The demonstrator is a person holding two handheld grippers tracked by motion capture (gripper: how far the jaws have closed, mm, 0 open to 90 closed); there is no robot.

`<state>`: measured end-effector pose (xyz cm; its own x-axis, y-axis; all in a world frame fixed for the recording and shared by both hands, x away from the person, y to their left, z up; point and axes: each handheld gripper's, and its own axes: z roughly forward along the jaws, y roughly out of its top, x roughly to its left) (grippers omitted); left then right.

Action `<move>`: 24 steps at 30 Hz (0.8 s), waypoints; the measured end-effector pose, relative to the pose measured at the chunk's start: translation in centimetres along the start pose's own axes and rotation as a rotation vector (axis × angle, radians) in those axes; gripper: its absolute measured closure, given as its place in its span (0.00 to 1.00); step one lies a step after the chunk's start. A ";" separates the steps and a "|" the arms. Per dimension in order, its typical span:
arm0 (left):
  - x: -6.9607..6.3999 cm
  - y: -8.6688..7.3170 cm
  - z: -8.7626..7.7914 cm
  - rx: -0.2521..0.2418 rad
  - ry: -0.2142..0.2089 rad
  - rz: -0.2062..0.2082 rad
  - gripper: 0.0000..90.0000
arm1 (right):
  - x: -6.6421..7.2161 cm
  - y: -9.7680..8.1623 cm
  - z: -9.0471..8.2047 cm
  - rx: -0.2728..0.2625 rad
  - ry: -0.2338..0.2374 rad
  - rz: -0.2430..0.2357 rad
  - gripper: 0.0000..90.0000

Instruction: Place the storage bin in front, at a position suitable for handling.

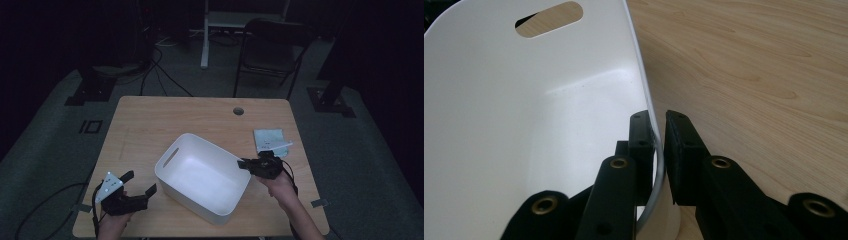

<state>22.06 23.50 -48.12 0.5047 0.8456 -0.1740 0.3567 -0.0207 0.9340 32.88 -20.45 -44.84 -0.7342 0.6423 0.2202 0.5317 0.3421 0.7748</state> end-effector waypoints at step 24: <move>0.0 4.7 4.6 0.121 -0.017 0.119 0.45 | 1.6 -0.2 -3.3 -0.149 -0.134 -0.013 0.72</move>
<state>27.33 20.95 -45.21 0.5616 0.8244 -0.0702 0.3851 -0.1853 0.9041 30.20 -21.75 -42.67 -0.6723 0.7276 0.1365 0.4469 0.2519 0.8584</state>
